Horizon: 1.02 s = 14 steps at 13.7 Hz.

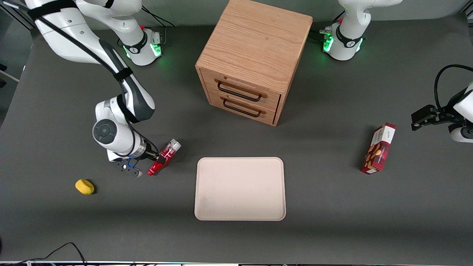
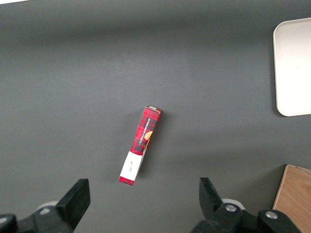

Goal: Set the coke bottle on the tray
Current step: 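Lower the open right gripper around the bottle's body and close it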

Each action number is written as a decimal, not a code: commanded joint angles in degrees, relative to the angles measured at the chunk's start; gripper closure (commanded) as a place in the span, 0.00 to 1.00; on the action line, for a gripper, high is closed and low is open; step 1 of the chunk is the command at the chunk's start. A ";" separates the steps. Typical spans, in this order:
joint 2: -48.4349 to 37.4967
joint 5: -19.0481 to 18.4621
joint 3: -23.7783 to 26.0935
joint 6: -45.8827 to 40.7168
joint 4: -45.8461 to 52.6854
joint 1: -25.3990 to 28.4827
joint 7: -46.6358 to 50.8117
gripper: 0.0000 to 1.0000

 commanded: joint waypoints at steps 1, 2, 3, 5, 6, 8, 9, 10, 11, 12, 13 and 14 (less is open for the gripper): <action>2.67 -5.28 1.03 2.96 0.68 0.12 8.48 0.00; 3.46 -6.87 1.12 3.49 0.85 0.30 10.59 0.00; 4.17 -7.67 1.12 3.93 1.03 0.30 11.65 0.00; 4.79 -7.76 1.12 4.12 1.55 0.39 12.89 0.00; 5.31 -7.85 1.12 4.12 1.99 0.39 13.77 0.00; 6.89 -8.98 1.12 4.12 3.22 1.26 16.22 0.01; 7.51 -10.39 1.12 4.12 3.75 1.35 17.89 0.01; 7.51 -11.10 1.21 4.12 3.75 1.27 18.60 0.02; 7.51 -11.10 1.12 4.12 3.67 1.27 18.61 0.04; 7.51 -11.19 1.12 4.12 3.66 1.35 18.61 0.07; 7.51 -11.19 1.12 4.12 3.58 1.36 18.61 0.13; 7.60 -11.19 1.12 4.12 3.58 1.27 18.52 0.31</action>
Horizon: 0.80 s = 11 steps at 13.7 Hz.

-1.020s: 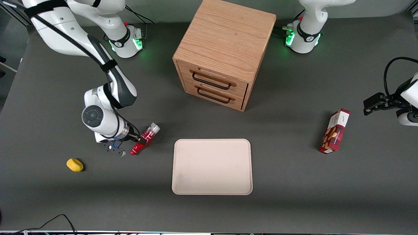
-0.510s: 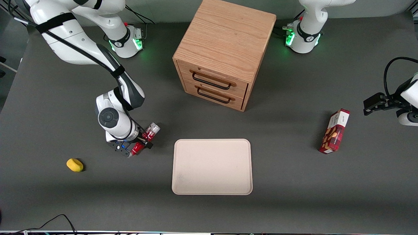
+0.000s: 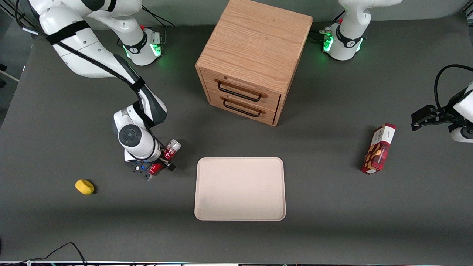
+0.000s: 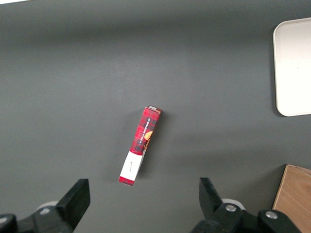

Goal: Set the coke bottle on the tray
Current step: 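Lower the open right gripper around the bottle's body and close it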

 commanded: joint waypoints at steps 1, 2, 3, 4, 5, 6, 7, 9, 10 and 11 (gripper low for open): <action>0.66 -2.01 -0.10 -0.03 0.97 0.49 2.31 0.61; 0.57 -2.88 -0.02 -0.12 0.88 0.40 2.40 1.00; 0.49 -3.15 -0.02 -0.20 0.71 0.49 2.40 1.00; 0.31 -3.15 -0.02 -0.21 0.44 0.49 2.40 1.00; 0.22 -3.15 -0.10 -0.21 0.44 0.49 2.40 1.00; 0.22 -3.15 -0.02 -0.21 0.35 0.49 2.40 1.00; 0.22 -3.15 -0.10 -0.29 0.35 0.49 2.31 1.00; -0.04 -3.15 -0.02 -0.64 0.35 0.49 2.31 1.00; -0.22 -3.15 -0.02 -0.73 0.35 0.40 2.22 1.00; -0.39 -3.15 -0.02 -0.82 0.35 0.40 2.14 1.00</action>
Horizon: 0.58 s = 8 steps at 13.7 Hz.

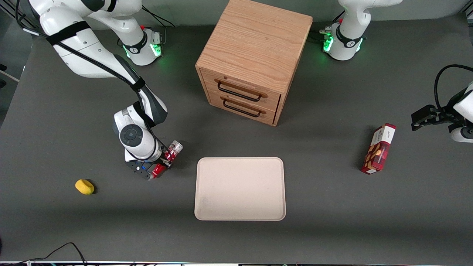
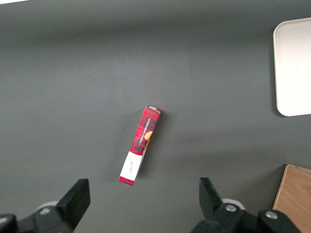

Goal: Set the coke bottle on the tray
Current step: 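Lift the bottle with the right gripper and tilt it upright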

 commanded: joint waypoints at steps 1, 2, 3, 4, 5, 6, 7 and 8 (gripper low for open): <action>-0.56 -1.97 -0.05 -0.86 0.36 0.27 1.82 1.00; -1.78 -1.97 0.12 -1.99 0.45 0.01 1.21 1.00; -3.61 -1.80 0.21 -4.53 0.53 -0.25 0.50 1.00; -5.29 -1.10 0.82 -7.25 0.71 -0.60 -1.24 1.00; -7.22 0.73 1.26 -9.54 1.06 -0.78 -2.57 1.00; -9.41 3.71 1.26 -11.74 1.24 -0.78 -5.10 1.00; -11.78 6.96 1.26 -14.72 1.59 -0.78 -8.87 1.00; -14.42 10.12 1.18 -18.14 1.94 -0.87 -12.13 1.00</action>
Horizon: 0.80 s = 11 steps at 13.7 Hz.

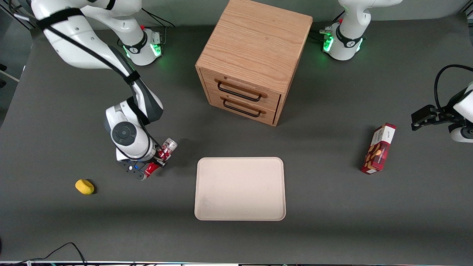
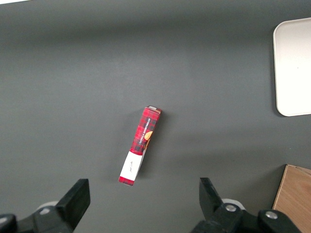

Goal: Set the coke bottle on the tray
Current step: 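Lift the bottle with the right gripper and tilt it upright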

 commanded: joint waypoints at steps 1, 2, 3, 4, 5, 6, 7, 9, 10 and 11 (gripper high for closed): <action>-9.24 7.86 0.34 -9.25 0.14 -0.68 -8.72 1.00; -11.01 8.84 0.25 -12.59 1.72 -0.76 -10.14 1.00; -12.07 9.03 0.16 -17.67 4.26 -0.85 -11.37 1.00; -12.17 9.29 0.16 -22.94 8.02 -1.03 -12.43 1.00; -11.99 10.34 0.16 -27.26 12.50 -1.03 -13.22 1.00; -11.73 10.96 0.07 -30.96 16.63 -1.11 -14.80 1.00; -11.47 10.96 0.07 -34.04 19.54 -1.20 -15.94 1.00; -11.29 10.87 -0.02 -35.74 21.68 -1.20 -16.39 1.00; -11.29 10.87 0.07 -35.74 22.21 -1.12 -16.40 1.00; -10.94 10.87 0.07 -35.83 22.91 -1.03 -16.05 1.00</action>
